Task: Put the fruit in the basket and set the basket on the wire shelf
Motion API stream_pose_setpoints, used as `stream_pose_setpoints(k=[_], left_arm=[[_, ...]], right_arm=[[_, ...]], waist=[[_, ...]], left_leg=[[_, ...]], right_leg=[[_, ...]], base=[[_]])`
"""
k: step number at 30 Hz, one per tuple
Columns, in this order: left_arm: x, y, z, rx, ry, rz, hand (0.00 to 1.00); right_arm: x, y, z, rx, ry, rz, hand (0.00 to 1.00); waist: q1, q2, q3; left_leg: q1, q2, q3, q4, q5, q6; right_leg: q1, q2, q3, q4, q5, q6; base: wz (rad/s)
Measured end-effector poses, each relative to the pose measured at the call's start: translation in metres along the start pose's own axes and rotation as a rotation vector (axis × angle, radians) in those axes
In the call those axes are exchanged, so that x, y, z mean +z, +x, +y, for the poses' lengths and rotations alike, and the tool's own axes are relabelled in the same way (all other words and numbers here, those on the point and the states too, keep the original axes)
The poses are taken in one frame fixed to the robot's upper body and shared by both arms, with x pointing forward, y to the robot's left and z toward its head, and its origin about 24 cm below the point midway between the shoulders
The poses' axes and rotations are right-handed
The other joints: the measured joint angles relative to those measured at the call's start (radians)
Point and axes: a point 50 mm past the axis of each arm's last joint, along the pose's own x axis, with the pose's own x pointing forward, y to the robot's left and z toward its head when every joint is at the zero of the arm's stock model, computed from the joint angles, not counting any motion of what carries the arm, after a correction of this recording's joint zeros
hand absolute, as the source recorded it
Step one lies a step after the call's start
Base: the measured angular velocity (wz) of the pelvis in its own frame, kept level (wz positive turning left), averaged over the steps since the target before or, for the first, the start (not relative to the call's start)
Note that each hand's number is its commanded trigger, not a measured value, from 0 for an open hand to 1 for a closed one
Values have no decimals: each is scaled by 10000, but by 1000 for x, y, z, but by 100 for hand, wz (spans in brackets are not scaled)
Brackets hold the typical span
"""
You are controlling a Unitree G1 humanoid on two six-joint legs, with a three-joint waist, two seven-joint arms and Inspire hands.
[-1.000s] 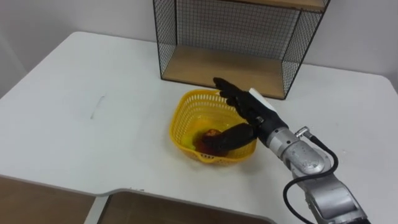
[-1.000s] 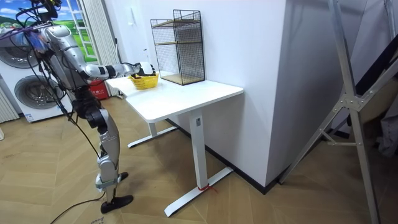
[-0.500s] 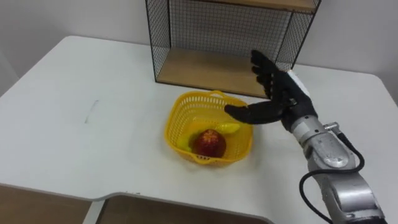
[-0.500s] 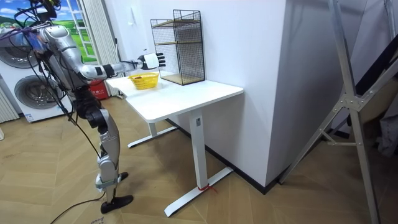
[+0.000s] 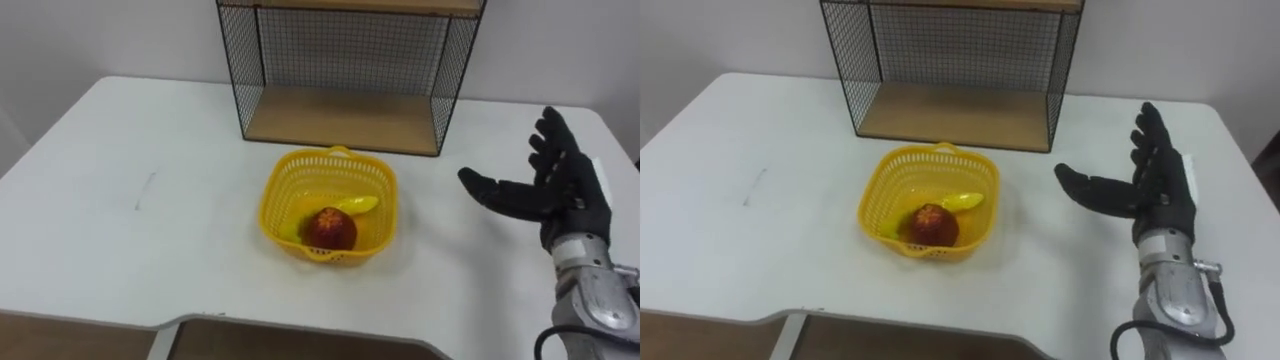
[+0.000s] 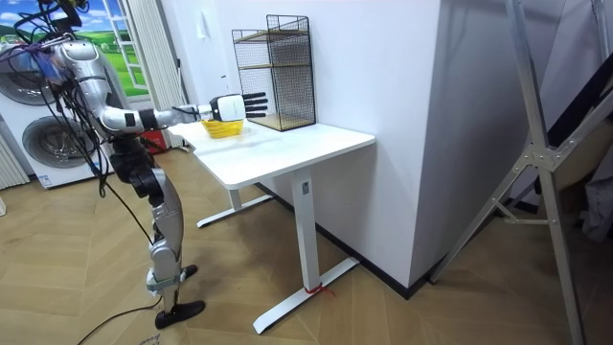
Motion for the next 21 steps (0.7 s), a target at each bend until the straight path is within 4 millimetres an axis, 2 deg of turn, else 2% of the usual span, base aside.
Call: stream_pose_setpoints(k=[4, 7, 10, 12, 16, 18, 19, 21], left_arm=[[51, -3, 17, 2277, -3007, -1578, 0], [78, -11, 30, 3576, -4200, -2626, 0], [101, -22, 32, 3981, -5016, -3491, 0], [115, -29, 32, 3977, -5525, -4081, 0], [145, -51, 28, 3244, -6704, -5402, 0], [152, -57, 21, 2687, -6873, -5743, 0], [156, -62, 15, 2115, -6892, -5922, 0], [162, -71, 3, 1088, -6923, -6230, 0]], right_arm=[[-8, -9, -17, -1105, -136, 305, 0], [-12, -14, -23, -1394, -223, 478, 0], [-14, -16, -26, -1508, -290, 548, 0], [-13, -16, -26, -1510, -284, 528, 0], [-7, -15, -22, -1240, -138, 246, 0], [-5, -13, -20, -1008, -111, 185, 0], [-5, -13, -19, -852, -94, 187, 0], [-6, -13, -17, -642, -79, 157, 0]], waist=[[291, -12, -23], [347, 68, -48], [433, 154, -63], [399, 197, -73], [343, 255, -42], [289, 247, -26], [258, 218, 37], [219, 145, 86]], left_leg=[[186, -5, 151, -203, -1, 0], [361, 1, 249, -402, -1, -1], [353, -17, 236, -444, -1, -1], [317, -16, 236, -456, -2, -1], [253, -25, 226, -449, -2, -1], [292, -25, 227, -455, -1, -1], [359, -24, 191, -444, -2, -2], [359, -22, 147, -427, -4, -3]], right_leg=[[-10, -15, 132, -3, -6, 15], [-10, -16, 257, 22, -6, 17], [-30, -19, 297, 17, -6, 18], [-78, -19, 291, 25, -8, 21], [-147, -20, 287, 13, -7, 22], [-91, -29, 173, 9, -7, 23], [5, -30, 88, -2, -7, 23], [19, -30, 60, 4, -8, 24]], base=[[-11], [-10], [-2], [0], [0], [2], [8], [8]])
